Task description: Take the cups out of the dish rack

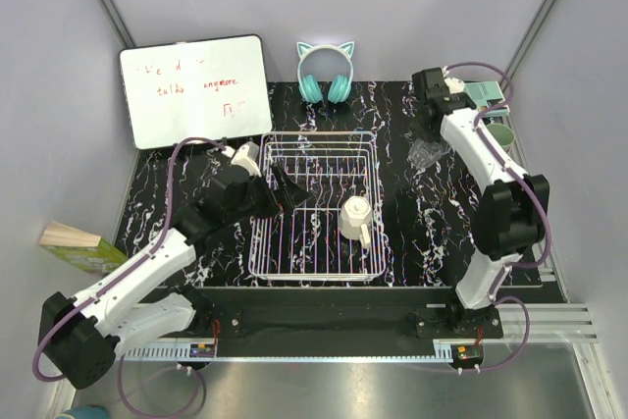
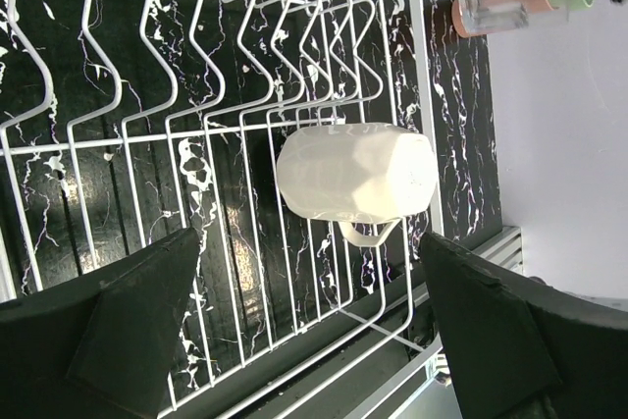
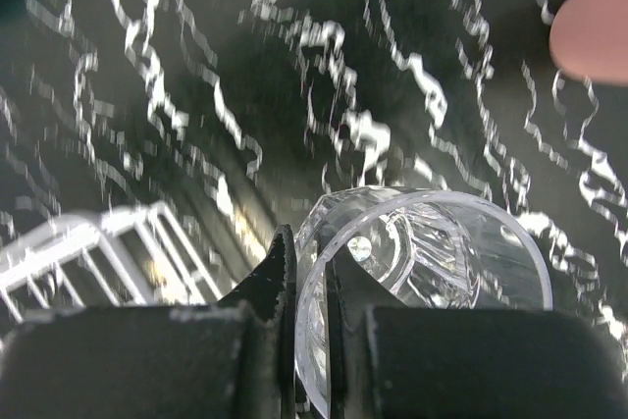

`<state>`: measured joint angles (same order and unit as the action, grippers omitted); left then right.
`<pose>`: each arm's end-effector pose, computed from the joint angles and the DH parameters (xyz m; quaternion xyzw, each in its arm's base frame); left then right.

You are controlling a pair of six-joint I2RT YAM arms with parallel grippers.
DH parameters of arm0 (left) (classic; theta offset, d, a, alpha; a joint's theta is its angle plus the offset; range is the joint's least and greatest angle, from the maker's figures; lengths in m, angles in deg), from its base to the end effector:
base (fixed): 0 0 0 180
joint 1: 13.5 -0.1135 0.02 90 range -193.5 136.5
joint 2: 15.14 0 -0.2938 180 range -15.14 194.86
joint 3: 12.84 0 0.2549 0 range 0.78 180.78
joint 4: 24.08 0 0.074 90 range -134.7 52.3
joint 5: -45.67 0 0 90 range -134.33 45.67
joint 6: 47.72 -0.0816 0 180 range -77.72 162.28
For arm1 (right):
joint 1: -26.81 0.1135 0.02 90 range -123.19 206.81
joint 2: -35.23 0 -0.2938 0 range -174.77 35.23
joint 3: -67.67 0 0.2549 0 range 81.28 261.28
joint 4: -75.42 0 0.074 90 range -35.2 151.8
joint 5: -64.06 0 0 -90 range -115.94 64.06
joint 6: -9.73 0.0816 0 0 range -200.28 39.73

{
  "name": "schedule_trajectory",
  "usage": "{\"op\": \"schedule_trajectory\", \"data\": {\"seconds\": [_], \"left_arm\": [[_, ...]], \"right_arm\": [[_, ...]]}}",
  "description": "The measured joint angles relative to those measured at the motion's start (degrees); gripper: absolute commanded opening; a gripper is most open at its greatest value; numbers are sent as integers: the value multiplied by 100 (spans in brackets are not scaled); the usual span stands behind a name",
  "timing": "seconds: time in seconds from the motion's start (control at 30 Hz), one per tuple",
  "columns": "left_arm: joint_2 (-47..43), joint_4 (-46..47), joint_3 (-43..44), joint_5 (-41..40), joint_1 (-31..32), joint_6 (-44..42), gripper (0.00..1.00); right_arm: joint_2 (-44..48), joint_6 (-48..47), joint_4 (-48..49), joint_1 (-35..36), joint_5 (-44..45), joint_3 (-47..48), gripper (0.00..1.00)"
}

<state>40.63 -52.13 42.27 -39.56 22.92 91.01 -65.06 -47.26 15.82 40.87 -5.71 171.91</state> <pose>0.1938 -0.1514 0.2789 -0.0711 0.8569 -0.3709 0.3508 0.4063 0.0727 0.2958 0.2060 0.9192 -0.0378 0.3335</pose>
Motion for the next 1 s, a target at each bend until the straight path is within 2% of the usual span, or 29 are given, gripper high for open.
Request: {"op": "schedule_trajectory", "data": {"seconds": [0.3, 0.6, 1.0], "left_arm": [[-129, -9, -31, -15, 0, -7, 99], [-13, -15, -83, -17, 0, -26, 99], [-13, -13, -216, -15, 0, -24, 99]], "right_arm": [[-1294, -299, -55, -409, 240, 1119, 0], [-1893, -411, -199, -426, 507, 1123, 0], [-2162, -422, -140, -433, 627, 879, 0]]}}
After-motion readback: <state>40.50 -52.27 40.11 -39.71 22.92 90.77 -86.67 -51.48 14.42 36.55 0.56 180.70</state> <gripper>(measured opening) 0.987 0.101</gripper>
